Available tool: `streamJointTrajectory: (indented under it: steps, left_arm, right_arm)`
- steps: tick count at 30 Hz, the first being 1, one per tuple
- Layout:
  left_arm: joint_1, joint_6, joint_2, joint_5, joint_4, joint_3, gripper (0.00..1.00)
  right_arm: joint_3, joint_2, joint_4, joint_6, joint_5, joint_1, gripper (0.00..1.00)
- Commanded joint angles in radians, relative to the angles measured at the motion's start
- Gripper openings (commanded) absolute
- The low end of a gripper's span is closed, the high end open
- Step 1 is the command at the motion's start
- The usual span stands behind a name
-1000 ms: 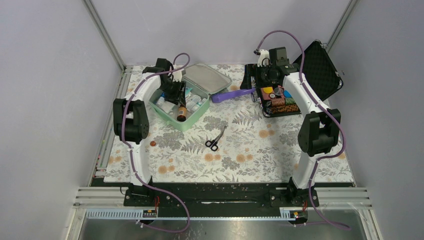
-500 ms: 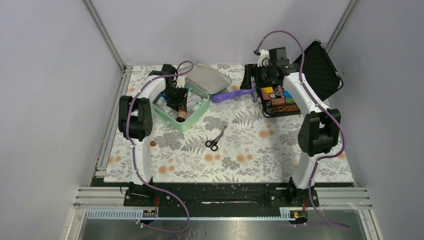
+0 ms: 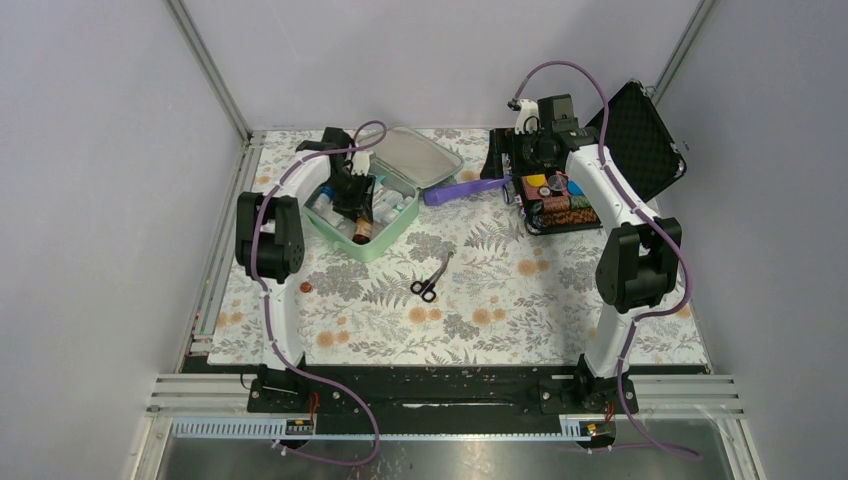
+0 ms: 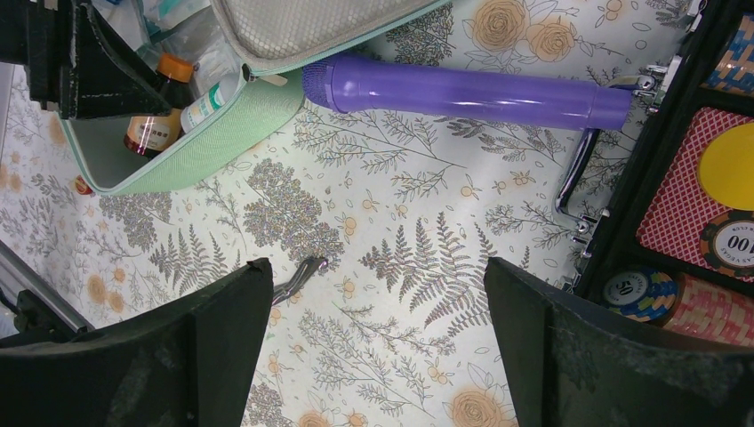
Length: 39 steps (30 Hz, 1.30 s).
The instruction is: Organize the medicine kit
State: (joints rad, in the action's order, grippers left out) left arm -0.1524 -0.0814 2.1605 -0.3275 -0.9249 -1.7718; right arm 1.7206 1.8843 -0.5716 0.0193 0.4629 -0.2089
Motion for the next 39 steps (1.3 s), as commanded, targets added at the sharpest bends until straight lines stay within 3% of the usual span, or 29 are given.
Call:
streamJointTrajectory:
  steps: [1, 5, 7, 10, 11, 17, 27, 36, 38, 39]
  left_arm:
    - [0.034, -0.017, -0.120, -0.063, -0.006, 0.019, 0.13]
    - [0.049, -0.072, -0.150, -0.071, -0.019, 0.047, 0.10]
    - [0.051, -0.085, -0.147, -0.067, -0.028, 0.053, 0.17]
    - [0.051, -0.045, -0.118, -0.057, -0.049, 0.043, 0.46]
    - [0.051, -0.017, -0.109, -0.048, -0.052, 0.040, 0.49]
    - [0.039, 0.078, -0.077, 0.035, -0.030, 0.045, 0.53]
    - [-0.016, 0.075, 0.012, 0.007, -0.043, 0.010, 0.40]
    - [-0.009, 0.044, -0.031, -0.007, -0.047, -0.006, 0.10]
    - [-0.003, 0.034, -0.057, 0.008, -0.042, -0.001, 0.12]
    - [-0.002, 0.027, -0.064, 0.018, -0.041, 0.002, 0.19]
  right_arm:
    - [0.014, -0.018, -0.007, -0.014, 0.002, -0.008, 0.95]
    - [0.017, -0.012, -0.009, -0.014, 0.002, -0.007, 0.95]
    - [0.021, -0.008, -0.012, -0.014, 0.005, -0.008, 0.95]
    - [0.022, -0.007, -0.011, -0.015, 0.004, -0.007, 0.95]
    - [0.022, -0.006, -0.012, -0.014, 0.005, -0.007, 0.95]
    - [0.017, -0.011, -0.011, -0.014, 0.002, -0.008, 0.95]
    - [0.006, -0.020, -0.012, -0.014, -0.004, -0.008, 0.95]
    - [0.003, -0.022, -0.015, -0.014, -0.008, -0.008, 0.95]
    - [0.002, -0.021, -0.016, -0.014, -0.007, -0.008, 0.95]
    - [0.001, -0.019, -0.016, -0.014, -0.006, -0.007, 0.95]
